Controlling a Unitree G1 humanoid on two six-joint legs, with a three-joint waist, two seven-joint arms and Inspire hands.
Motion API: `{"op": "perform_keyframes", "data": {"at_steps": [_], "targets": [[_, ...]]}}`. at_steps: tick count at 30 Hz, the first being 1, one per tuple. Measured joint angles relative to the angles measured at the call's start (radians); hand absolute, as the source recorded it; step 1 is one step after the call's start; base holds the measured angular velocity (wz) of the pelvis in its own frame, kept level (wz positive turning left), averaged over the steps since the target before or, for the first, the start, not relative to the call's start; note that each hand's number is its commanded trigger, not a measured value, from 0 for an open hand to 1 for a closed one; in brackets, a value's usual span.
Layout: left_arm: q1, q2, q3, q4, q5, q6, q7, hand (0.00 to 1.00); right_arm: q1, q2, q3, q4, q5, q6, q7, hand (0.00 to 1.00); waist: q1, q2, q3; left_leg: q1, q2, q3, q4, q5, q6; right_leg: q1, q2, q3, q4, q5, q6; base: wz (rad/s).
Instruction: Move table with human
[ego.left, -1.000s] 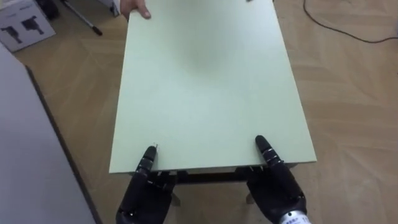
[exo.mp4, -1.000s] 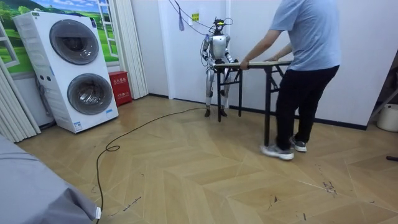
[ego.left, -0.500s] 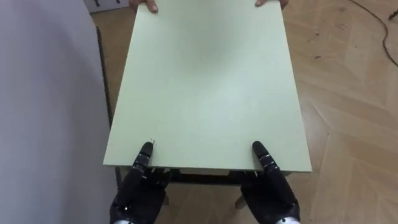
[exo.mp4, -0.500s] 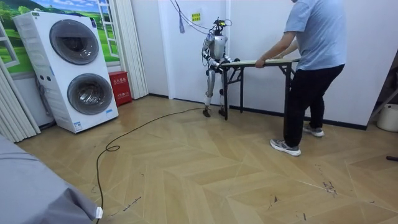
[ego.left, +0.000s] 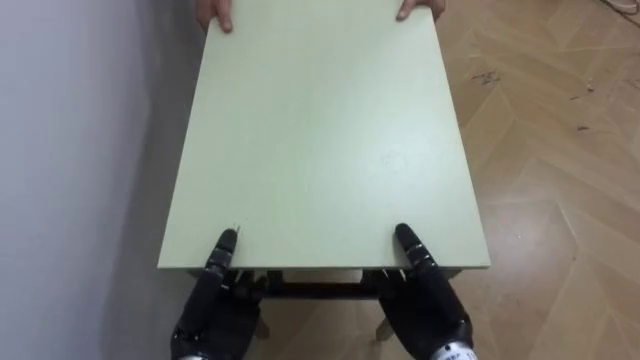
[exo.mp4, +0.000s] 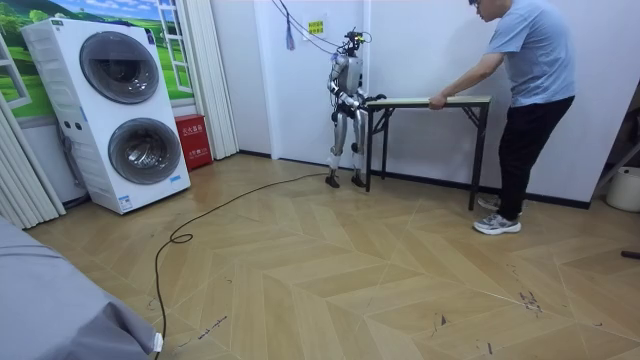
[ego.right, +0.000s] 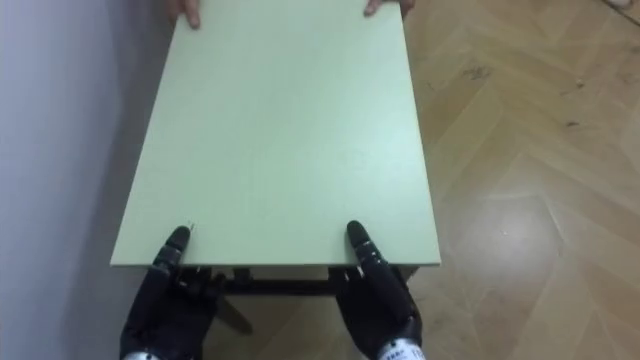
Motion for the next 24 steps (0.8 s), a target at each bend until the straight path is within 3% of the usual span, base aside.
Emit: {"op": "perform_keyframes", "data": {"at_steps": [1, 2, 3, 4, 5, 6, 7, 8, 9, 10, 13, 16, 19, 24], "targets": [[-0.018, -0.001, -0.013, 0.001, 0.000, 0.001, 0.011, 1.00, 0.001, -0.005, -0.007, 0.000, 0.009, -0.009, 0.009, 1.00, -0.011, 0.000, -0.0003, 0.010, -0.001, 0.001, -0.072, 0.050, -0.028, -0.007, 0.022, -0.004, -0.030, 0.015, -0.026, 1.04], [-0.026, -0.002, -0.018, 0.001, 0.000, 0.002, 0.016, 1.00, -0.001, -0.008, -0.013, 0.000, 0.011, -0.011, 0.013, 1.00, -0.015, 0.000, -0.0004, 0.013, 0.001, 0.036, -0.113, 0.075, -0.059, -0.005, 0.021, -0.014, -0.048, 0.020, -0.034, 0.97], [-0.039, -0.003, -0.020, 0.001, 0.000, 0.014, 0.021, 1.00, -0.009, -0.014, -0.025, 0.001, 0.012, -0.010, 0.017, 1.00, -0.048, 0.001, -0.0001, 0.004, 0.027, 0.196, -0.162, 0.094, -0.127, 0.001, -0.007, -0.040, -0.079, 0.024, -0.034, 0.78], [-0.044, -0.004, -0.015, 0.004, 0.000, 0.024, 0.023, 1.00, -0.026, -0.010, -0.030, 0.020, 0.011, -0.009, 0.018, 1.00, -0.066, 0.005, 0.0018, -0.041, 0.092, 0.440, -0.022, -0.030, -0.034, 0.005, -0.015, -0.081, -0.072, 0.010, -0.017, 0.54], [-0.040, -0.003, -0.009, 0.008, -0.001, 0.024, 0.023, 1.00, -0.034, -0.003, -0.028, 0.037, 0.011, -0.003, 0.017, 1.00, -0.064, 0.006, 0.0018, -0.051, 0.141, 0.534, 0.087, -0.110, -0.006, 0.015, -0.011, -0.090, -0.061, 0.003, -0.016, -0.07], [-0.022, 0.001, 0.000, 0.007, -0.006, 0.024, 0.022, 1.00, -0.038, 0.011, -0.027, 0.054, 0.011, 0.013, 0.015, 1.00, -0.051, 0.010, 0.0031, -0.050, 0.245, 0.622, 0.263, -0.248, -0.024, 0.020, -0.001, -0.120, -0.006, -0.029, -0.013, -0.36], [-0.015, 0.000, 0.002, 0.004, -0.006, 0.024, 0.021, 1.00, -0.037, 0.010, -0.027, 0.054, 0.011, 0.021, 0.014, 1.00, -0.047, 0.018, 0.0036, -0.053, 0.277, 0.620, 0.320, -0.292, -0.043, 0.018, 0.002, -0.136, 0.033, -0.055, -0.008, -0.21], [-0.008, -0.002, 0.006, 0.004, -0.005, 0.032, 0.027, 1.00, -0.031, 0.007, -0.034, 0.053, 0.005, 0.039, 0.014, 1.00, -0.052, 0.041, 0.0011, -0.054, 0.275, 0.586, 0.347, -0.339, -0.003, 0.019, 0.009, -0.144, 0.088, -0.097, 0.010, 0.39], [-0.015, 0.001, 0.012, 0.004, -0.002, 0.044, 0.036, 1.00, -0.028, 0.008, -0.038, 0.053, 0.004, 0.048, 0.014, 1.00, -0.079, 0.028, -0.0001, -0.045, 0.229, 0.549, 0.310, -0.329, 0.043, 0.008, 0.000, -0.143, 0.094, -0.112, 0.022, 0.64], [-0.016, -0.004, 0.011, 0.004, 0.005, 0.044, 0.042, 1.00, -0.024, 0.007, -0.040, 0.052, 0.006, 0.048, 0.020, 1.00, -0.094, 0.019, -0.0035, -0.034, 0.198, 0.544, 0.257, -0.301, 0.058, -0.006, -0.020, -0.121, 0.096, -0.110, 0.025, 0.58], [-0.009, -0.011, 0.001, 0.004, 0.022, 0.044, 0.044, 1.00, -0.010, -0.007, -0.045, 0.051, 0.008, 0.046, 0.027, 1.00, -0.084, 0.020, -0.0050, 0.009, 0.173, 0.553, 0.173, -0.265, 0.077, -0.037, -0.046, -0.059, 0.128, -0.094, 0.033, 0.00], [-0.002, -0.012, -0.001, 0.005, 0.029, 0.044, 0.044, 1.00, -0.003, -0.009, -0.044, 0.051, 0.012, 0.046, 0.026, 1.00, -0.061, 0.023, -0.0036, 0.035, 0.174, 0.548, 0.144, -0.262, 0.076, -0.134, -0.052, 0.023, 0.132, -0.087, 0.035, -0.12], [0.004, -0.008, -0.008, 0.020, 0.033, 0.047, 0.047, 1.00, 0.022, -0.013, -0.043, 0.052, 0.012, 0.046, 0.028, 1.00, -0.065, 0.040, -0.0006, 0.066, 0.174, 0.525, 0.125, -0.263, 0.073, -0.193, -0.066, 0.025, 0.151, -0.011, 0.013, 0.21], [0.029, -0.008, 0.004, 0.022, 0.060, 0.074, 0.048, 1.00, 0.051, -0.016, -0.041, 0.052, 0.008, 0.048, 0.032, 1.00, -0.056, 0.045, 0.0019, 0.129, 0.168, 0.529, 0.057, -0.259, 0.066, -0.135, -0.063, 0.026, 0.124, -0.008, 0.014, 0.00]]}}
